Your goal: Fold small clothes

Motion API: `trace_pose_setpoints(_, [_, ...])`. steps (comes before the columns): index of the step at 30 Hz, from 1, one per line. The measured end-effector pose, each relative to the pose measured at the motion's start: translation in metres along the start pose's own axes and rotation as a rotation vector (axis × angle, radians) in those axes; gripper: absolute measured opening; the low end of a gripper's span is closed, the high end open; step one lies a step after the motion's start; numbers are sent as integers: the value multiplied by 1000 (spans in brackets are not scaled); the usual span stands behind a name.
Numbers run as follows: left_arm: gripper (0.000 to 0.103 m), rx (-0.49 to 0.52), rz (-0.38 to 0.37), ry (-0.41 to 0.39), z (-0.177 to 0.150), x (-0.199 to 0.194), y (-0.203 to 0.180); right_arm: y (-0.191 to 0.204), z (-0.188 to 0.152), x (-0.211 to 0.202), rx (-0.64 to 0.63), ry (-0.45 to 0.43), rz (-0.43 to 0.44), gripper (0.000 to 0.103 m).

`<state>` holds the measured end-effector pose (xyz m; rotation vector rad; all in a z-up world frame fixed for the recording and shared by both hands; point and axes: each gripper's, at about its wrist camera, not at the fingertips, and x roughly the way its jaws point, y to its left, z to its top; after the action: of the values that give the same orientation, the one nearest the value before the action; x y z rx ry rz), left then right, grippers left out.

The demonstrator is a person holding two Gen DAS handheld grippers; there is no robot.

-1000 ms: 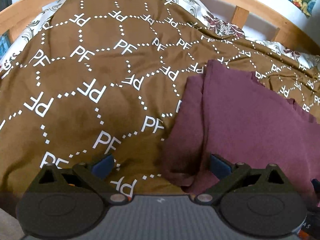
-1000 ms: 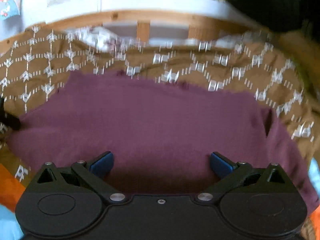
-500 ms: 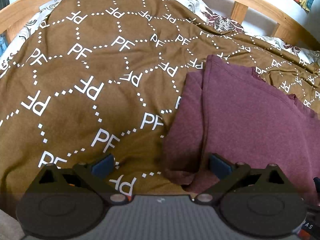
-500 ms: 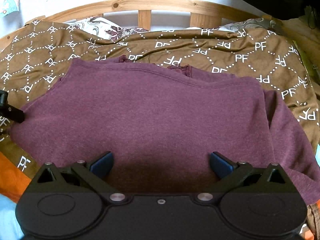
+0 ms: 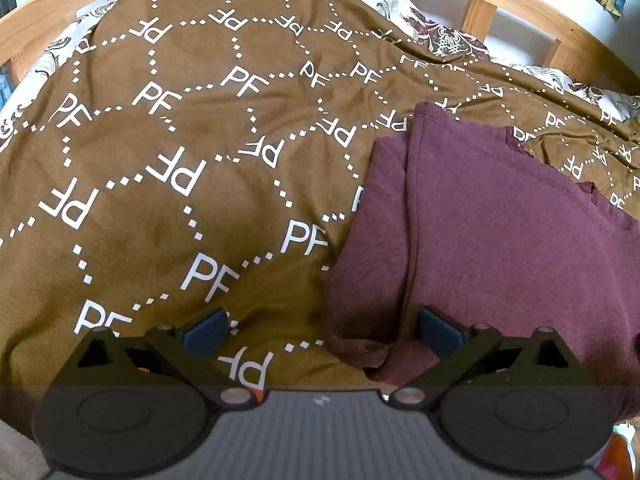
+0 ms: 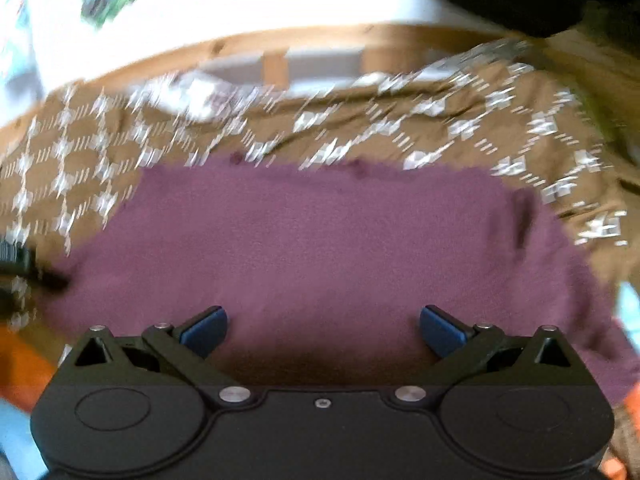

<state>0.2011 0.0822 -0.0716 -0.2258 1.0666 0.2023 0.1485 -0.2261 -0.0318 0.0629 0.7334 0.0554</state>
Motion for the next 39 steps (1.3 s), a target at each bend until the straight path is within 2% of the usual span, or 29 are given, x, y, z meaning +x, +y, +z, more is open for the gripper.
trace_pose_setpoints(3, [102, 4, 2, 4, 0, 1, -1, -23, 6, -7, 80, -39, -140, 101])
trace_pose_setpoints(4, [102, 5, 2, 4, 0, 2, -1, -30, 6, -7, 118, -30, -169, 95])
trace_pose_setpoints(9, [102, 3, 0, 5, 1, 2, 0, -56, 1, 0, 273, 42, -221, 73])
trace_pose_setpoints(10, [102, 1, -2, 7, 1, 2, 0, -60, 0, 0, 289, 41, -224, 61])
trace_pose_setpoints(11, [102, -1, -4, 8, 1, 2, 1, -61, 0, 0, 295, 40, -224, 43])
trace_pose_setpoints(12, [102, -2, -5, 9, 1, 3, 1, -62, 0, -1, 295, 42, -221, 33])
trace_pose_setpoints(13, [102, -4, -6, 10, 2, 3, 2, -62, -3, -2, 299, 42, -218, 16])
trace_pose_setpoints(14, [102, -5, -8, 11, 2, 3, 3, -63, -4, -4, 309, 38, -213, 11])
trace_pose_setpoints(17, [102, -11, -14, 13, 2, 3, 4, -70, -1, -10, 347, 11, -224, 7])
trace_pose_setpoints(21, [102, -20, -20, 21, 3, 3, 6, -79, -4, -19, 415, 5, -240, 7])
trace_pose_setpoints(25, [102, -31, -28, 28, 3, 4, 7, -81, -5, -15, 421, 39, -219, 9])
trace_pose_setpoints(27, [102, -35, -32, 35, 4, 5, 8, -82, -8, -13, 439, 52, -219, 17])
trace_pose_setpoints(28, [102, -36, -35, 38, 4, 5, 8, -82, -8, -12, 442, 54, -229, 27])
trace_pose_setpoints(30, [102, -35, -42, 42, 5, 6, 7, -81, -8, -15, 444, 41, -236, 37])
trace_pose_setpoints(32, [102, -29, -45, 48, 6, 9, 6, -76, -6, -17, 412, 26, -239, 55])
trace_pose_setpoints(35, [102, -34, -52, 68, 10, 16, 4, -62, -4, -22, 328, -13, -238, 75])
trace_pose_setpoints(39, [102, -66, -73, 103, 14, 27, 6, -41, -2, -22, 206, -51, -194, 87])
